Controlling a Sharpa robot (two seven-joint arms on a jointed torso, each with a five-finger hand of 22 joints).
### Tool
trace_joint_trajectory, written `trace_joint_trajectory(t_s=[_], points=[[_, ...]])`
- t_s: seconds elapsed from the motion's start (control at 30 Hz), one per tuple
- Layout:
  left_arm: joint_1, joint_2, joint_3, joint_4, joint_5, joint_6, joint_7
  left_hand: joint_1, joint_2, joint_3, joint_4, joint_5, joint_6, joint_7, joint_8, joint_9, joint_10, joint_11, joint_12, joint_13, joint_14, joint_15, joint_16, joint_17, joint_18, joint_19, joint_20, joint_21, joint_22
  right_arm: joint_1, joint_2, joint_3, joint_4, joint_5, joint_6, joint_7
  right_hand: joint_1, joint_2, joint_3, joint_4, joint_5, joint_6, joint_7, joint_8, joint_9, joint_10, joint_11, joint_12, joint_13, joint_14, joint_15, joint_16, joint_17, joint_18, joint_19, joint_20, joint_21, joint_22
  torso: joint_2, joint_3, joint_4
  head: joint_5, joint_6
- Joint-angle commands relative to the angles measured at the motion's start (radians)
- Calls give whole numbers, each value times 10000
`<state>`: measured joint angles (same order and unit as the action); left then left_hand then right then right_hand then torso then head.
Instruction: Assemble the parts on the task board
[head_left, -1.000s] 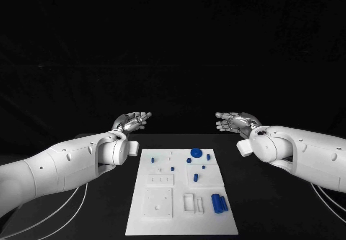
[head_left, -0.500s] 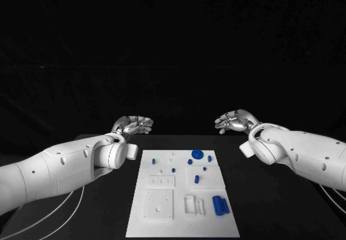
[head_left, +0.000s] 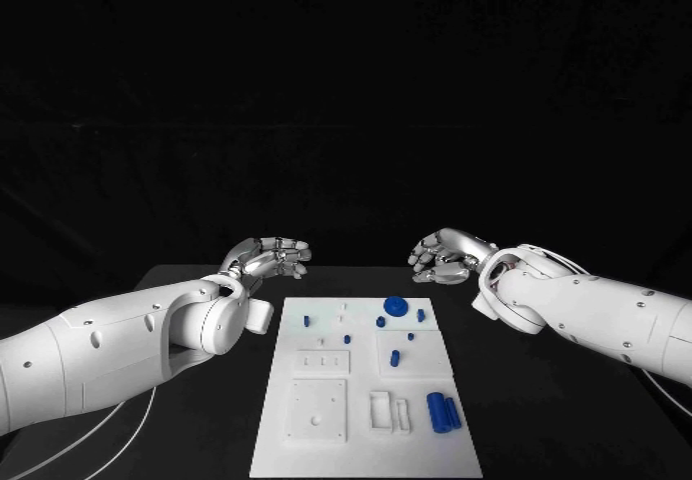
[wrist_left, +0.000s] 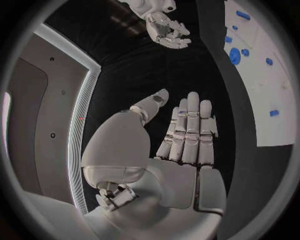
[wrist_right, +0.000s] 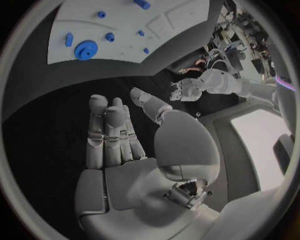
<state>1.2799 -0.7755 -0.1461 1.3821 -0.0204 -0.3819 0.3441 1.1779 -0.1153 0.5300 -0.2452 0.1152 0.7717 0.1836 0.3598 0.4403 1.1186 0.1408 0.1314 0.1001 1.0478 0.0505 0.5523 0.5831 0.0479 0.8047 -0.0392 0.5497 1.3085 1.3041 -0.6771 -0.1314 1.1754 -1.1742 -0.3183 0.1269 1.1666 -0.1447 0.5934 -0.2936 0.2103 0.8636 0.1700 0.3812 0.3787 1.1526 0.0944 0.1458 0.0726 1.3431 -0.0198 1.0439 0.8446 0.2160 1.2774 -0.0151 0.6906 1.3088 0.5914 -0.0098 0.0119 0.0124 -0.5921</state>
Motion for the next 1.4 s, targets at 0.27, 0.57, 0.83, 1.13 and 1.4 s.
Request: trace_joint_trajectory(t_s=[0.27,0.57,0.83,1.13,1.4], points=[[218,-349,17,741,-398,364,196,-230,-41,-17,-88,-88,38,42,-63,-42,32,26,-109,-32,71,-8,57,54,151,71,-42,60,107,4,355,5,72,-4320,832,-1036,65,-169,-34,24,-204,131,-63,-80,-5,152,9,-190,-5,-120,5,498,-24,458,306,-374,1038,263,408,-24,243,-134,113],[438,-563,19,1197,-489,379,195,-282,-71,-20,-106,-111,25,50,-80,-58,17,39,-152,-45,57,-7,62,73,134,69,-57,67,108,-52,702,4,-43,-5304,940,-1238,51,-233,143,42,-404,227,-117,-91,11,278,-6,-254,17,-157,-8,714,-190,458,376,-381,1479,250,733,-20,381,-237,184],[611,-688,22,1504,-601,393,197,-316,-87,-21,-109,-124,25,53,-85,-65,19,42,-170,-49,54,-7,67,84,126,69,-65,71,108,-165,889,2,-297,-5625,990,-1312,-11,-239,212,48,-467,259,-121,-103,16,329,-14,-282,30,-175,-15,795,-283,458,394,-407,1656,241,976,-19,457,-304,258],[614,-629,22,1423,-601,397,177,-365,-100,-22,-103,-135,25,55,-91,-73,25,45,-191,-53,48,-8,70,96,116,69,-72,75,108,-252,939,-2,-315,-5756,1103,-1304,-47,-237,248,53,-521,280,-126,-105,21,345,-15,-301,34,-185,-16,836,-333,458,375,-414,1718,234,1163,-32,475,-326,293],[612,-575,21,1374,-600,406,176,-400,-105,-21,-95,-139,24,57,-96,-78,28,46,-205,-56,39,-7,69,103,110,67,-77,76,106,-331,995,-10,-377,-5799,1197,-1299,-90,-225,267,56,-582,293,-131,-110,25,359,-16,-319,38,-192,-15,875,-377,458,355,-416,1766,228,1325,-208,699,-579,331]])
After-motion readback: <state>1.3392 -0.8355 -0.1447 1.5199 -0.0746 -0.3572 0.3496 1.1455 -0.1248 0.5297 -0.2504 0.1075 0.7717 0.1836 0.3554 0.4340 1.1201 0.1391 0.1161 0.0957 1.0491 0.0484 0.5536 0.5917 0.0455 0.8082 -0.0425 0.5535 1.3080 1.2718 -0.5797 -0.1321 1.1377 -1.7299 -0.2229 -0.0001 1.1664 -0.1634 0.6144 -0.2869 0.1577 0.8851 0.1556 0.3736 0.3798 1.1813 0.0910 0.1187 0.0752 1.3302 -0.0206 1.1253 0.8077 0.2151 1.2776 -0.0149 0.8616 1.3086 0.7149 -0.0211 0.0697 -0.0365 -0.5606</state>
